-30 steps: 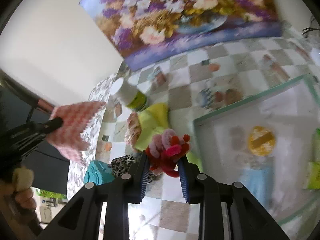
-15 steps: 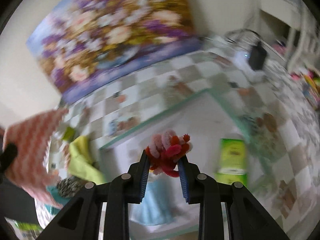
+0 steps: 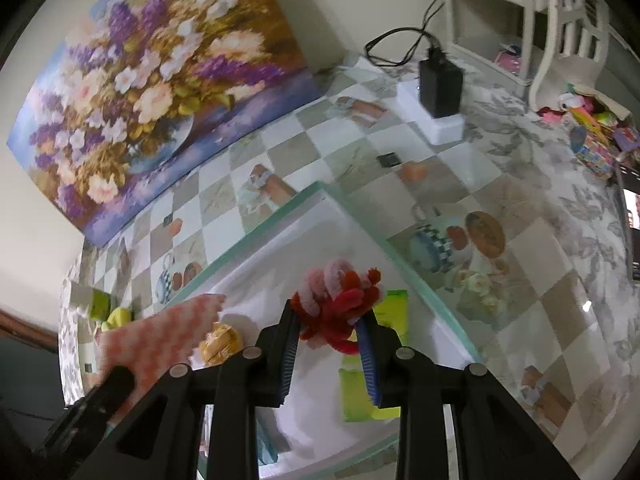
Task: Organize soft objects
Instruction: 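Lift the scarf and red toy, carry them into the tray, open both tools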
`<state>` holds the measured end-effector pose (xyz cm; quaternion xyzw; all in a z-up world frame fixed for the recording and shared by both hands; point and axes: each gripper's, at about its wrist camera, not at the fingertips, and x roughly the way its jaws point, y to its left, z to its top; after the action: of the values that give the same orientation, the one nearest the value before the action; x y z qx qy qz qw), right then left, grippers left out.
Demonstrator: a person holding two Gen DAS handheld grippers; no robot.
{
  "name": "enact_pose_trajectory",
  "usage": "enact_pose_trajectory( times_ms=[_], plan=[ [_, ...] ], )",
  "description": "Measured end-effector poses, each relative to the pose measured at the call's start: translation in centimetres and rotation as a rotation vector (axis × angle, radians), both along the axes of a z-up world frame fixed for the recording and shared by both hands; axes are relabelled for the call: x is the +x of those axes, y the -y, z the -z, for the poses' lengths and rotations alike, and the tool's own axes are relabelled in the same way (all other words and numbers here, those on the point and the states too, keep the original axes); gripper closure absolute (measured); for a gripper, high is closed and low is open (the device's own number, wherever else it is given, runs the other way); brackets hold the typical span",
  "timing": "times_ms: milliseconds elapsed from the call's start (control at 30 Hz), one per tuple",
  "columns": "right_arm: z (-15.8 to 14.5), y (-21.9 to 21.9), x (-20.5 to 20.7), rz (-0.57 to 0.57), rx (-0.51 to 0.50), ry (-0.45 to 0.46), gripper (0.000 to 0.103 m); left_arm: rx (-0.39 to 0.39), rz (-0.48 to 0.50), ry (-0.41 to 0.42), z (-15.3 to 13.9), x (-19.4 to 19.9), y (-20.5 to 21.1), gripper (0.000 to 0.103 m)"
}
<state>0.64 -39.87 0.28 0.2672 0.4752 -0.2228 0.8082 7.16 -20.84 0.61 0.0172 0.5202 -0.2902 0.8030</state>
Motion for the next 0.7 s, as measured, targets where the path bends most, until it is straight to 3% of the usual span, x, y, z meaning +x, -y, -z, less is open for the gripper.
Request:
enact_pose_trajectory(
  times_ms=[200, 233, 267, 300, 333, 567, 700],
  plan=[
    [0.7, -1.4, 1.0, -0.052, -0.005, -0.027, 0.071, 0.041, -0.003, -0.070, 2.2, 0.5, 0.3, 0.090],
    [0.8, -1.5, 1.1, -0.056, -0.009, -0.032, 0.065, 0.045, -0.003, -0.083, 2.4, 0.5, 0.4, 0.088],
    [0.9, -1.5, 1.2, -0.055, -0.015, -0.039, 0.060, 0.051, -0.006, -0.091, 2.5, 0.5, 0.4, 0.078],
    [0.9, -1.5, 1.2, -0.051, -0.021, -0.046, 0.046, 0.054, -0.011, -0.090, 2.5, 0.5, 0.4, 0.066],
    [0.9, -1.6, 1.2, -0.046, -0.026, -0.049, 0.040, 0.058, -0.017, -0.087, 2.4, 0.5, 0.3, 0.060],
    [0.7, -1.5, 1.2, -0.037, -0.025, -0.063, 0.037, 0.084, -0.117, -0.080, 1.5, 1.6, -1.8, 0.027],
    [0.9, -1.6, 1.2, -0.031, -0.027, -0.079, 0.018, 0.102, -0.219, -0.065, 1.3, 2.8, -4.2, 0.011]
  ],
)
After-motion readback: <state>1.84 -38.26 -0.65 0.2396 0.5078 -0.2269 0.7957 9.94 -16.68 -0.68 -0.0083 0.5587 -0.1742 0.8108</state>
